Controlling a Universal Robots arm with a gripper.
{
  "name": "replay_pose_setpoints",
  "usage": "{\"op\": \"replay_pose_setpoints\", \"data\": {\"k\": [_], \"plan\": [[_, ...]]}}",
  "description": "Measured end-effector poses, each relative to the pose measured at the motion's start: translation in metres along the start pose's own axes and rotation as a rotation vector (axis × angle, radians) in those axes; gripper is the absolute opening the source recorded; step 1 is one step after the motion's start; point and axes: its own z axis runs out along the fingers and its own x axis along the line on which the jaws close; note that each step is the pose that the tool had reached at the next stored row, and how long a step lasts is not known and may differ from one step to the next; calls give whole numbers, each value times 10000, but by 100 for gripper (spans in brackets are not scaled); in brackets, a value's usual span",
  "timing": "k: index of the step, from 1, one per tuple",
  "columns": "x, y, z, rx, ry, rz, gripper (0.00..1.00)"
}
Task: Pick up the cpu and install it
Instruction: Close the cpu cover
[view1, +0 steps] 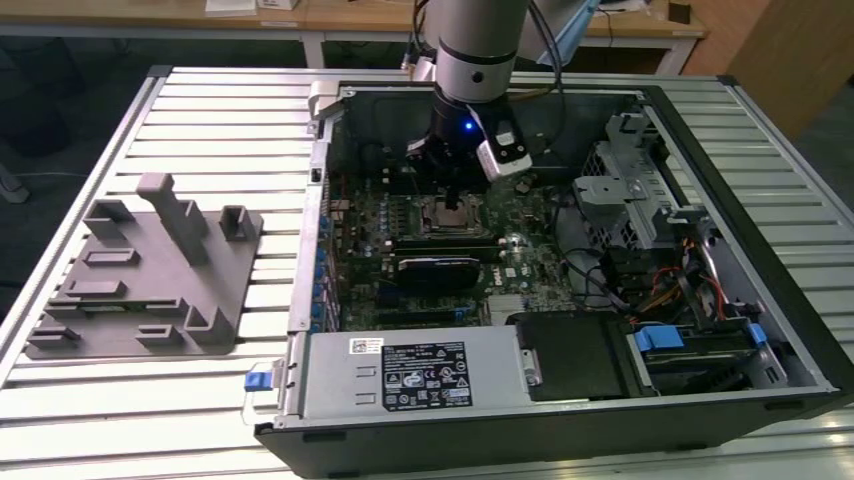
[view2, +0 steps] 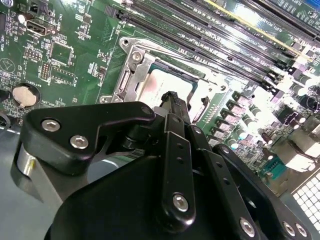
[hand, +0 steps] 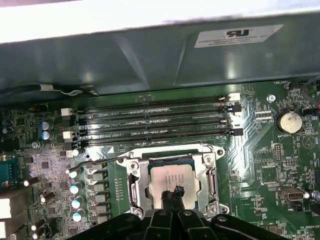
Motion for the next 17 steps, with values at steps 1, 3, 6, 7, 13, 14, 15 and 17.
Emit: {"op": "replay_pose_setpoints", "data": {"k": [1,3,6,7,13,14,15,17], "plan": [[0,0,0,-1,0,0,11],[0,0,1,-2,-1,48,11],[4,-1,5,-7,0,270,11],[6,-1,6,-9,0,349,11],[58,-7,31,-15,1,638,11],[77,-9,38,-16,2,653,11],[96,-11,47,-17,1,660,11],[129,-15,64,-16,2,664,11]]}}
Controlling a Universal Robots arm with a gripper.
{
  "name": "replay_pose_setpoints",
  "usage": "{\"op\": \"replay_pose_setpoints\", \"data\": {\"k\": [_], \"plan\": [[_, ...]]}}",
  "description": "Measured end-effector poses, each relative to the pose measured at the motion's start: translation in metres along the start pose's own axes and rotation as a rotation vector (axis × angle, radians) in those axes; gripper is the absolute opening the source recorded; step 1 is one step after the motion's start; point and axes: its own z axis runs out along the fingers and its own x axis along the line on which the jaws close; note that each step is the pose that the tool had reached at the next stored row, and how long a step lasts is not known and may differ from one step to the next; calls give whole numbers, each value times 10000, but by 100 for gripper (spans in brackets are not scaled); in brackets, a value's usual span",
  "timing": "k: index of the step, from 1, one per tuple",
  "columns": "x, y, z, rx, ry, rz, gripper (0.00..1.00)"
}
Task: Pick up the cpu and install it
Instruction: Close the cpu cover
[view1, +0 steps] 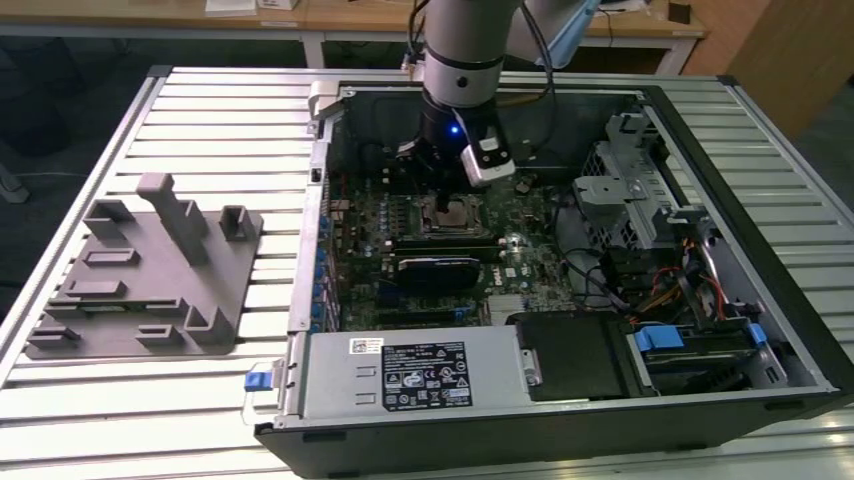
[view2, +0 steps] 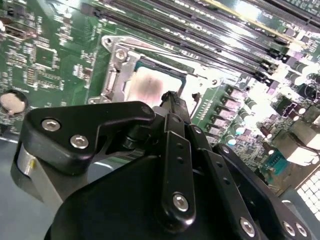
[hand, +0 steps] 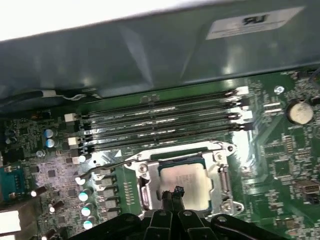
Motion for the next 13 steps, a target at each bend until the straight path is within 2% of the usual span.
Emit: {"op": "replay_pose_setpoints", "data": {"k": [4,10,13], "plan": [[49,-9,31,0,0,2,11],[71,-13,74,-28,5,-50,11],[85,-18,85,-127,22,-174,11]]}}
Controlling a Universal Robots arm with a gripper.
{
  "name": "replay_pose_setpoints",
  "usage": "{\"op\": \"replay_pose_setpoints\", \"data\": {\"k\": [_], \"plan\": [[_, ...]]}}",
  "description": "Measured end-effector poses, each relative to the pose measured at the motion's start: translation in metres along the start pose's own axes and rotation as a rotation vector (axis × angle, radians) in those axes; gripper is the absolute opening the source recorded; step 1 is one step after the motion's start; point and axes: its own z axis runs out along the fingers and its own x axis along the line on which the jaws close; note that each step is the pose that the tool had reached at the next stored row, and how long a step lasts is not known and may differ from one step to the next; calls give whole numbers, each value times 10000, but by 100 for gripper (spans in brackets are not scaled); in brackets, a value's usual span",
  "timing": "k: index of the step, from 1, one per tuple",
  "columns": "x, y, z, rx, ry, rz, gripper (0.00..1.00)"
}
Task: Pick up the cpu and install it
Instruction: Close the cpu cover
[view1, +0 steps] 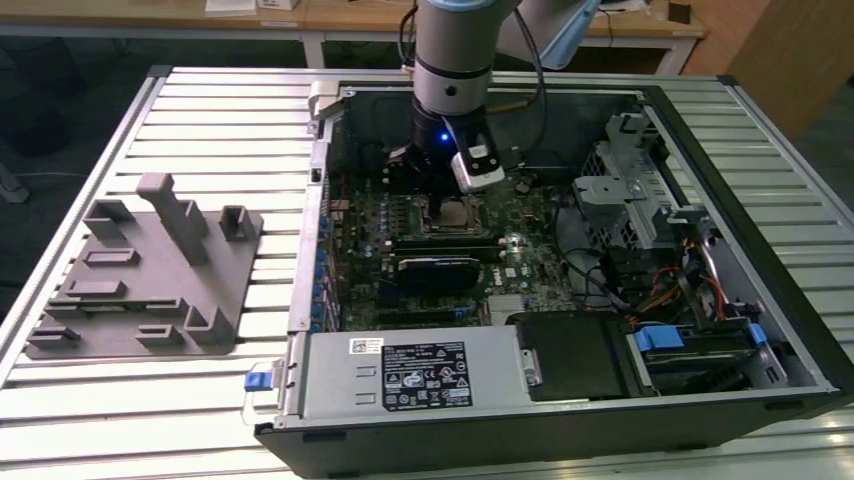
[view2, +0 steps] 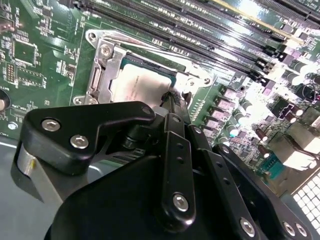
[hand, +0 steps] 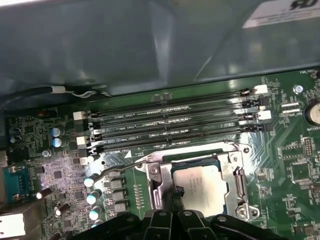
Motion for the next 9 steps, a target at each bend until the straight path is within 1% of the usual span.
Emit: {"op": "replay_pose_setpoints", "data": {"k": [2,7,9], "plan": [[8,-2,4,-39,5,-62,11],[10,-3,4,-39,6,-66,11],[12,-3,10,-58,7,-66,11]]}}
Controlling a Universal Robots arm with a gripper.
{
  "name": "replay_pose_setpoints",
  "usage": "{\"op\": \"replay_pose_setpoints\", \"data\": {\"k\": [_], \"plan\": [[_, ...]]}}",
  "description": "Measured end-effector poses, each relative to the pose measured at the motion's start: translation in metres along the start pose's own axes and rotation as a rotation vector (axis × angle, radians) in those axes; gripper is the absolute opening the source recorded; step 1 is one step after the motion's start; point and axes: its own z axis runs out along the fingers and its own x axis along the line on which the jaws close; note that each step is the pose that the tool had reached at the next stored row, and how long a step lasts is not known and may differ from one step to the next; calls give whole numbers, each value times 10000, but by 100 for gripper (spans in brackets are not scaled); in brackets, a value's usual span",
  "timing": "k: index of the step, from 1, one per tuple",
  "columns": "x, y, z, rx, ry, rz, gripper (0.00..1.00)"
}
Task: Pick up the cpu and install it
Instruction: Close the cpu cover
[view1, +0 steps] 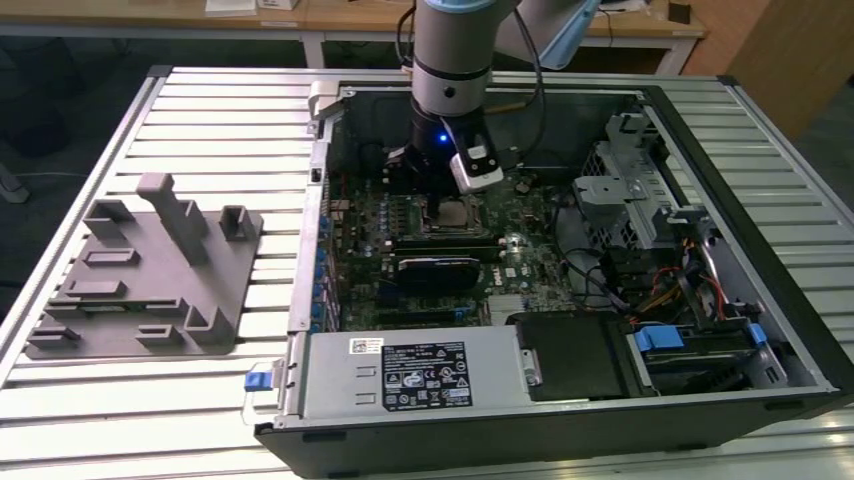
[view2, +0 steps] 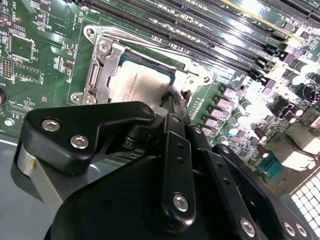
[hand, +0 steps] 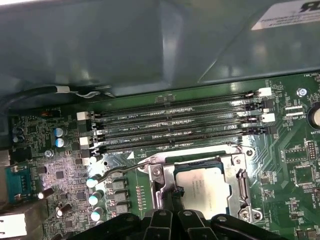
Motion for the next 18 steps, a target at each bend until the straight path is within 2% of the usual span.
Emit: {"op": "replay_pose_setpoints", "data": {"k": [8,18], "plan": [[46,-8,48,-27,-4,-5,11],[71,-12,73,-25,-3,-10,11]]}}
